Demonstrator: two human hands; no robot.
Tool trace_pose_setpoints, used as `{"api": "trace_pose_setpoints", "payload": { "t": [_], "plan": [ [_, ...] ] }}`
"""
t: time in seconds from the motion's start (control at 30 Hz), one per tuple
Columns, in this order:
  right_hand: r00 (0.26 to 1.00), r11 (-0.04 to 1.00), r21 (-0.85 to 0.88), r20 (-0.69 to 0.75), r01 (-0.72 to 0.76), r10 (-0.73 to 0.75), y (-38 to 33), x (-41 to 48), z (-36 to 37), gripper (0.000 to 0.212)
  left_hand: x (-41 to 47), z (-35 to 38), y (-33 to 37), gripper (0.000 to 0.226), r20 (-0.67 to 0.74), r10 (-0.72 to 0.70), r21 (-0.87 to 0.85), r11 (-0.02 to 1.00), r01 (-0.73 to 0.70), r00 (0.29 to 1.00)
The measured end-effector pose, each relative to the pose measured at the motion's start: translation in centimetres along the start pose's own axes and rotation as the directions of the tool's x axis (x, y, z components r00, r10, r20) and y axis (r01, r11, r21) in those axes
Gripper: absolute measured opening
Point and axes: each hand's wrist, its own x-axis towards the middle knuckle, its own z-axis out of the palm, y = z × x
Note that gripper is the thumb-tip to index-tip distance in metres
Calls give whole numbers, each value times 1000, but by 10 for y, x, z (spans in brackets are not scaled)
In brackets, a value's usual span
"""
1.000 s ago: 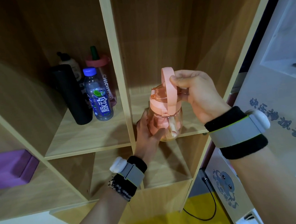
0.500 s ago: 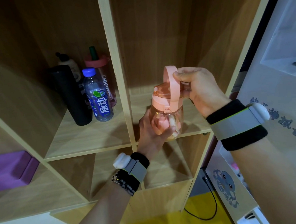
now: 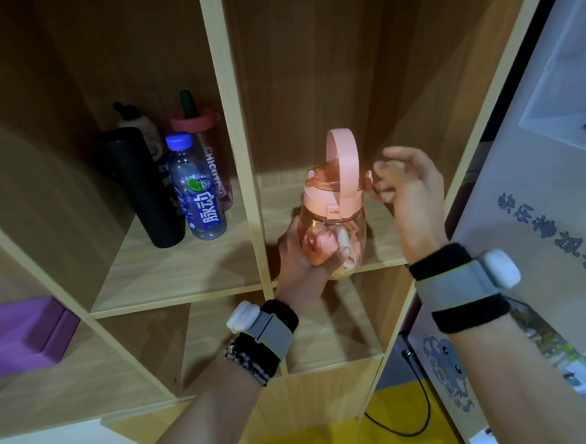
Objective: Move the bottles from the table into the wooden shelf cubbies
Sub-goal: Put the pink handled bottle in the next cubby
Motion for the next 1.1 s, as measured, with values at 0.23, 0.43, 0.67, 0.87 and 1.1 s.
{"api": "trace_pose_setpoints", "payload": {
  "t": [0.23,0.43,0.67,0.87,1.1],
  "plan": [
    [986,939,-342,142,-33,87,75,-41,-10,78,-19,-6,23,121,8,-57,54,997,57,998],
    [966,906,-423,244,30,82,95,-52,-7,101,-31,-7,30,120,7,-9,199,980,8,1000],
    [973,882,-452,230,133,-29,104,-48,-2,93,-33,-5,28,115,3,-11,195,981,10,1000],
    [978,869,-476,202,139,-46,112,-38,4,93,-25,1,27,111,-7,-36,157,987,37,999],
    [979,871,-475,203,128,-32,121,-22,9,94,-10,10,21,108,11,-4,98,995,3,1000]
  ]
}}
